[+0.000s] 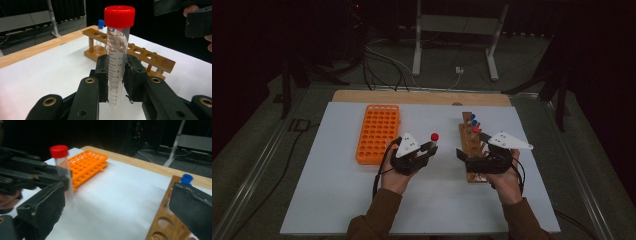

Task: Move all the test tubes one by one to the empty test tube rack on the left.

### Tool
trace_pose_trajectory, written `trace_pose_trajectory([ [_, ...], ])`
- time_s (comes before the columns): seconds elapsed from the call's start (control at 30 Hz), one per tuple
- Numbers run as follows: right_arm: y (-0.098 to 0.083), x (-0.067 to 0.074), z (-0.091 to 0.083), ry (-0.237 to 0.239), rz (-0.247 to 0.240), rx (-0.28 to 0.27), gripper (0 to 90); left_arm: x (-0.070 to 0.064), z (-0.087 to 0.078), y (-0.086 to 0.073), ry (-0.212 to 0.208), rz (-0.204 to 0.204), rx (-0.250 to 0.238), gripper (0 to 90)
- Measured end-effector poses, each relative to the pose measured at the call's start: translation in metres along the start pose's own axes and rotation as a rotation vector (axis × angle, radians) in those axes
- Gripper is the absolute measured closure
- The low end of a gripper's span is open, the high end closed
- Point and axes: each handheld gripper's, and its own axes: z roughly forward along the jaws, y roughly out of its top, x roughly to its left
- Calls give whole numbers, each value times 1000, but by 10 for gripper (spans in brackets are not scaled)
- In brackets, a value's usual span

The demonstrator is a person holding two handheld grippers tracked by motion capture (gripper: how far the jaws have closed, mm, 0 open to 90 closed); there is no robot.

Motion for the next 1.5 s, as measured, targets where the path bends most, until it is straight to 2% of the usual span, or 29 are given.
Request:
trace_pose_trajectory([
  [0.1, 0, -2, -1, -20, 5, 0, 2, 6, -7, -2, 11, -9, 0, 754],
  [0.27, 1, -3, -2, -27, 12, -9, 2, 19, -21, -3, 40, -27, -14, 754],
  [1.13, 0, -3, -2, -30, 16, -10, 2, 65, -79, -12, 211, -96, -73, 752],
  [1.5, 0, -3, -1, -26, 18, -8, 2, 80, -90, -17, 292, -108, -77, 752],
])
